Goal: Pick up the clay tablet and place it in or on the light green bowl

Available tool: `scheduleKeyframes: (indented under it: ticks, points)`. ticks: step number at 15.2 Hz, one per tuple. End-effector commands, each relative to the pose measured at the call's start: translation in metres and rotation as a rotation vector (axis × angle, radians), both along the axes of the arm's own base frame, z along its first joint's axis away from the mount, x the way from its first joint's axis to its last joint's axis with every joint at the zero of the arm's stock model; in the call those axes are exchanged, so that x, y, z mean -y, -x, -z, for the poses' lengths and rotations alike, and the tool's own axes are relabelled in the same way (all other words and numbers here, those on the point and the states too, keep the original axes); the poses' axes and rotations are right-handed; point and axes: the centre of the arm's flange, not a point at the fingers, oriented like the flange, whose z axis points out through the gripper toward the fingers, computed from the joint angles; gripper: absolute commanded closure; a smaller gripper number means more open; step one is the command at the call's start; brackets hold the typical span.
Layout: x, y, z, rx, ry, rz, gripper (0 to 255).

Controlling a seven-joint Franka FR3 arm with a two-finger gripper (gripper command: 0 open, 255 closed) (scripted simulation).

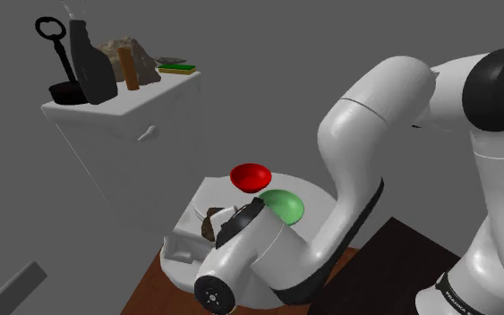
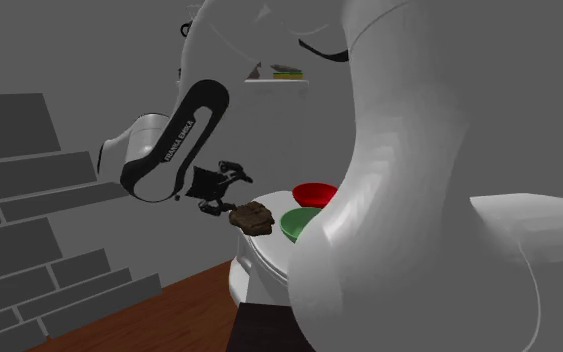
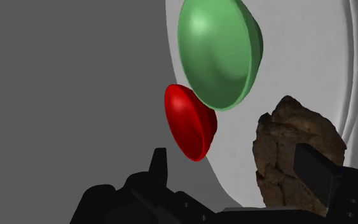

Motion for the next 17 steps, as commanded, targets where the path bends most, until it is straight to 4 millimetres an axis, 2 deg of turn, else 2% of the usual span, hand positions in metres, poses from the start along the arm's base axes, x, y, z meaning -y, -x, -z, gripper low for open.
scheduleKeyframes:
  ticks: [1, 7, 13, 17]
  points:
    - [-0.011, -0.001, 0.032, 0.028, 0.067, -0.04, 0]
    - [-0.036, -0.013, 0.129, 0.095, 0.257, -0.147, 0]
    - [-0.044, -0.03, 0.228, 0.163, 0.446, -0.254, 0]
    - [-0.034, -0.043, 0.233, 0.166, 0.455, -0.259, 0]
